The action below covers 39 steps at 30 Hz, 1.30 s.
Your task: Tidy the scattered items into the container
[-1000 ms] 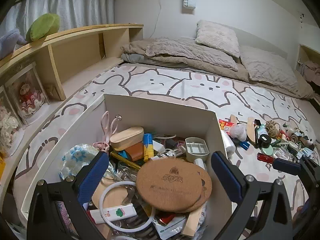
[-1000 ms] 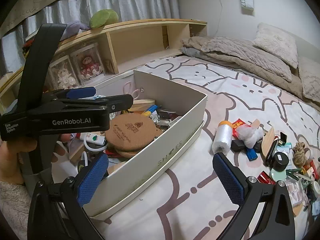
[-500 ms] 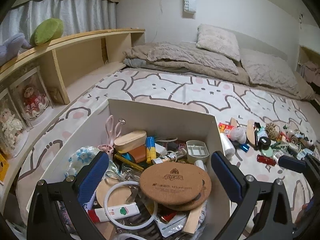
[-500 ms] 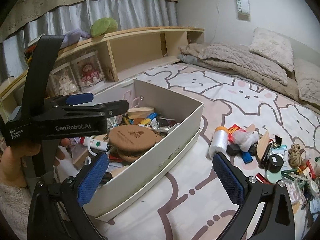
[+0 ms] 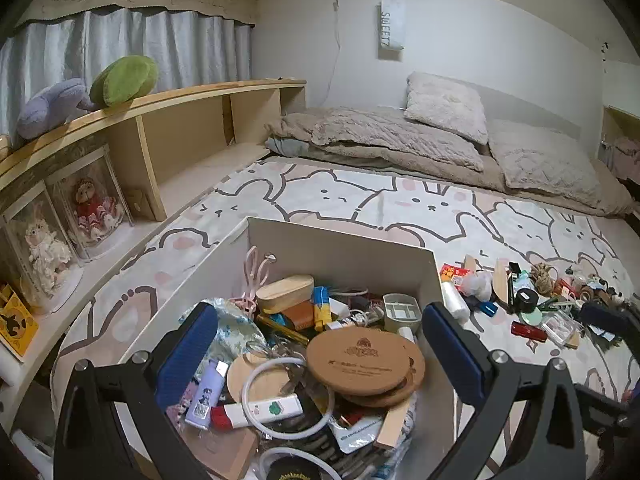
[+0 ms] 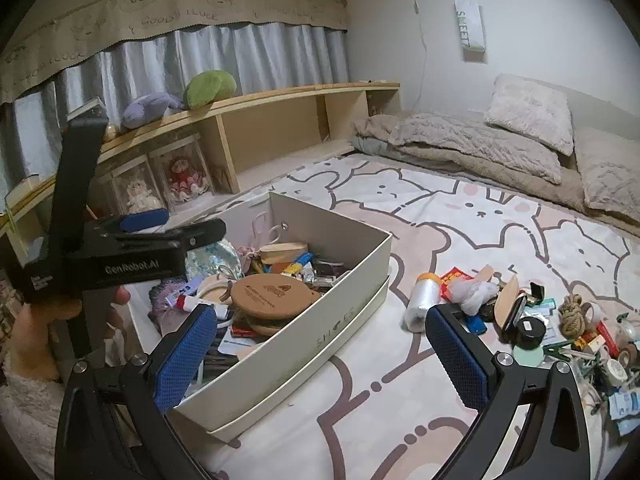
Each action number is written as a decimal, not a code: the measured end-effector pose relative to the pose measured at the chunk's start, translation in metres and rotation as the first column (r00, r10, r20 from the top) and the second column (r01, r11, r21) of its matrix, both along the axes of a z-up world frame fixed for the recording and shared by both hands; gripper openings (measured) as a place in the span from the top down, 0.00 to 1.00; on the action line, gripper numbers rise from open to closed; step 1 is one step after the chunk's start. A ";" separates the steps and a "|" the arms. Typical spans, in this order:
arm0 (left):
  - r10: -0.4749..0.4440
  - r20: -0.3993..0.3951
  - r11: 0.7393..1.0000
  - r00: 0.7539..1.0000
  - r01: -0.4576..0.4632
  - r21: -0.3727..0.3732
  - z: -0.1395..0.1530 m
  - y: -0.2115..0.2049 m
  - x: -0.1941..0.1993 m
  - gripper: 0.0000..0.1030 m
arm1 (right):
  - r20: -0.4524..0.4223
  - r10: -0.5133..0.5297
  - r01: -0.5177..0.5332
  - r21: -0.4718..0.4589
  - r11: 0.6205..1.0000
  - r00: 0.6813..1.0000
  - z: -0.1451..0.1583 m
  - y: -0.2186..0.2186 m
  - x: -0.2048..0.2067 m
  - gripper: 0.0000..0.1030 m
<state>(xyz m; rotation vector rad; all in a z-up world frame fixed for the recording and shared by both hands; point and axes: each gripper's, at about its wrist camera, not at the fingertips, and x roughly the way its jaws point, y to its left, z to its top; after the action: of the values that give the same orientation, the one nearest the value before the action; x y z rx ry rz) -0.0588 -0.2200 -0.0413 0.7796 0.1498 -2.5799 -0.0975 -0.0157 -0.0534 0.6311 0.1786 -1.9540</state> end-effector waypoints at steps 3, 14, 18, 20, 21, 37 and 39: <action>-0.014 0.003 1.000 1.000 0.014 0.002 0.001 0.007 0.002 0.00 | -0.008 -0.008 0.008 -0.018 1.000 1.000 0.006 0.006 0.002 0.00; -0.002 -0.039 1.000 0.999 0.001 -0.027 0.025 0.026 0.029 0.00 | -0.023 -0.027 0.025 -0.060 0.998 0.999 0.022 0.029 0.019 0.00; 0.003 -0.043 0.999 0.999 -0.005 -0.045 0.033 0.033 0.040 0.00 | -0.031 -0.030 0.028 -0.074 0.997 0.999 0.029 0.038 0.027 0.00; 0.005 -0.043 0.999 0.999 -0.008 -0.052 0.036 0.038 0.047 0.00 | -0.033 -0.033 0.030 -0.079 0.996 0.999 0.032 0.042 0.031 0.00; 0.002 -0.042 0.999 0.999 -0.004 -0.053 0.037 0.040 0.049 0.00 | -0.036 -0.036 0.033 -0.082 0.996 0.999 0.034 0.044 0.033 0.00; -0.049 -0.014 0.996 0.999 0.048 -0.070 0.039 0.075 0.098 0.00 | -0.064 -0.066 0.060 -0.101 0.993 0.996 0.049 0.073 0.062 0.00; -0.061 -0.006 0.995 0.998 0.061 -0.076 0.038 0.080 0.105 0.00 | -0.061 -0.070 0.063 -0.102 0.993 0.996 0.049 0.076 0.065 0.00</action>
<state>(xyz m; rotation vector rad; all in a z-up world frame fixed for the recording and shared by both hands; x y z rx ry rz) 0.0457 -0.1396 -0.0034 0.7576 0.0312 -2.6298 -0.0322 0.0602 -0.0046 0.5149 0.1004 -2.0352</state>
